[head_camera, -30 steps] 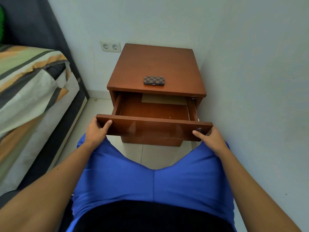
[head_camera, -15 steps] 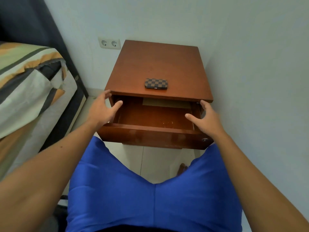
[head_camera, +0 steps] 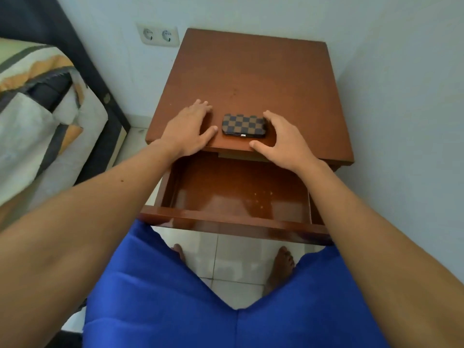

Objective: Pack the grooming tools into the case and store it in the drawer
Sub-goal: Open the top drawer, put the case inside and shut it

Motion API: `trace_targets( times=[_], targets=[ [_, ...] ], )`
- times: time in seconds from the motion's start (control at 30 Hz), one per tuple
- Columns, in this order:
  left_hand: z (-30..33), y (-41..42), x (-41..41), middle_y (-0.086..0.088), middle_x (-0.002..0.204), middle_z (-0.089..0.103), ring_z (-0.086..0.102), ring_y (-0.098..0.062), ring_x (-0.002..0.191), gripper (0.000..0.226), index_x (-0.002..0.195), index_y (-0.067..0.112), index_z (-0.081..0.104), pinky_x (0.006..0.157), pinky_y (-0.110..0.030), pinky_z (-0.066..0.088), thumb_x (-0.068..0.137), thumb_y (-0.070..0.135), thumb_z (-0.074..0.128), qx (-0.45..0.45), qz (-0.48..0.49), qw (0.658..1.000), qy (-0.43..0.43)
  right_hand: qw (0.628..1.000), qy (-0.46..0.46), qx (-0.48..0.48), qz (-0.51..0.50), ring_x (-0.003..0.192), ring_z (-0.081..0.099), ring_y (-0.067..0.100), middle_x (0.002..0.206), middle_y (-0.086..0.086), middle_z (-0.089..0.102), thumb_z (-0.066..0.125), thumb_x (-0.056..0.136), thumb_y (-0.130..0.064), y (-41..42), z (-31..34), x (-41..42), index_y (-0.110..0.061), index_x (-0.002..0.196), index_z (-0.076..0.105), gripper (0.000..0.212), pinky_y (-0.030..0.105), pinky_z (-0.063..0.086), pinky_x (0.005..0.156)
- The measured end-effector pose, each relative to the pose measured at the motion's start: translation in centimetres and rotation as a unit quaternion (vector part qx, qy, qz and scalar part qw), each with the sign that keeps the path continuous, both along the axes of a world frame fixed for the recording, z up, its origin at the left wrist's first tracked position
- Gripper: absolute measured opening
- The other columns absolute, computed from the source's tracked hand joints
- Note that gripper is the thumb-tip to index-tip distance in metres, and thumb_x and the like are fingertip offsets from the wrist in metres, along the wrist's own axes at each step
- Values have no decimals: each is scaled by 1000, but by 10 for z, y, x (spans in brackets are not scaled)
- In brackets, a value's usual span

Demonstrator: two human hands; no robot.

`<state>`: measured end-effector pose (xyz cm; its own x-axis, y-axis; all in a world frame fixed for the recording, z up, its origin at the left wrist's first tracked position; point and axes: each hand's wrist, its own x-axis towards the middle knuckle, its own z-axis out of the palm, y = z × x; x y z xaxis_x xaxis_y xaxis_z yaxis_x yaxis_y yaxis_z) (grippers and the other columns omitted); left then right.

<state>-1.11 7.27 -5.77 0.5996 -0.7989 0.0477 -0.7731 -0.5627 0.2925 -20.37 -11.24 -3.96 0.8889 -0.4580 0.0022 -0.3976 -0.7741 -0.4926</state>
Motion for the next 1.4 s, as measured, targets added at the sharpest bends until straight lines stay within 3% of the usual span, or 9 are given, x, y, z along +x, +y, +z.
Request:
trace_targets(
  times=[0.1, 0.27, 0.4, 0.67, 0.8, 1.03, 1.13, 1.2, 1.4],
  targets=[
    [-11, -7, 12, -5, 176, 18, 9, -21, 164, 71, 168, 16, 23, 133, -43, 7, 110, 57, 30, 37, -31, 998, -33, 999, 7, -34, 36, 155, 34, 21, 168, 3, 38, 68, 97, -50, -10, -7, 14, -18, 162, 35, 80, 39, 28, 127],
    [-18, -10, 17, -6, 178, 1, -2, -20, 164, 75, 170, 15, 4, 133, -42, 0, 109, 59, 10, 82, -48, 993, -69, 998, -8, -48, 43, 137, 50, 21, 148, 3, 59, 77, 89, -50, -24, -8, 19, -15, 148, 56, 71, 34, 39, 116],
    [-15, -8, 14, -5, 178, 1, -2, -19, 164, 77, 170, 15, 4, 133, -43, 1, 107, 58, 8, 91, -46, 992, -70, 997, 15, -21, 70, 120, 52, 15, 139, 2, 56, 81, 86, -49, -28, -1, 19, -16, 150, 53, 78, 37, 48, 108],
    [-12, -7, 11, -5, 178, 2, -1, -19, 164, 77, 170, 14, 4, 132, -43, 0, 107, 59, 8, 96, -45, 992, -68, 991, 28, 16, 129, 90, 48, 4, 115, -6, 49, 87, 78, -48, -5, 3, -24, -19, 142, 60, 74, 10, 41, 83],
    [-10, -7, 10, -4, 178, 1, -2, -19, 164, 76, 170, 16, 3, 132, -42, -1, 108, 59, 9, 100, -40, 992, -65, 991, 21, 15, 132, 94, 47, -10, 109, -11, 44, 89, 78, -45, 12, -3, -47, -20, 143, 58, 75, 2, 38, 79],
    [-9, -7, 9, -3, 178, 0, -3, -19, 164, 76, 170, 17, 3, 133, -42, -1, 108, 60, 8, 98, -38, 992, -63, 983, 110, 48, 142, 91, 49, -1, 106, -19, 43, 87, 78, -49, 28, -50, -51, -23, 147, 54, 81, 11, 38, 73],
    [-10, -7, 8, -4, 178, 1, -2, -19, 164, 76, 170, 16, 4, 133, -42, 0, 108, 59, 8, 97, -39, 992, -64, 973, 175, 49, 143, 107, 55, 15, 126, -1, 50, 88, 77, -51, 23, -76, -33, -20, 149, 53, 86, 16, 44, 86],
    [-10, -7, 9, -4, 178, 1, -2, -19, 164, 76, 170, 16, 4, 133, -42, -1, 108, 59, 8, 97, -38, 992, -66, 966, 214, 52, 132, 132, 51, 31, 147, 12, 46, 88, 75, -54, 21, -90, -21, -23, 150, 51, 89, 36, 47, 106],
    [-11, -6, 10, -4, 178, 2, -1, -19, 164, 76, 170, 16, 4, 133, -42, 0, 108, 59, 9, 94, -40, 992, -67, 953, 273, 38, 128, 158, 24, 33, 172, 14, 21, 91, 76, -41, 21, -103, -9, -23, 154, 43, 93, 44, 28, 126]
  ],
)
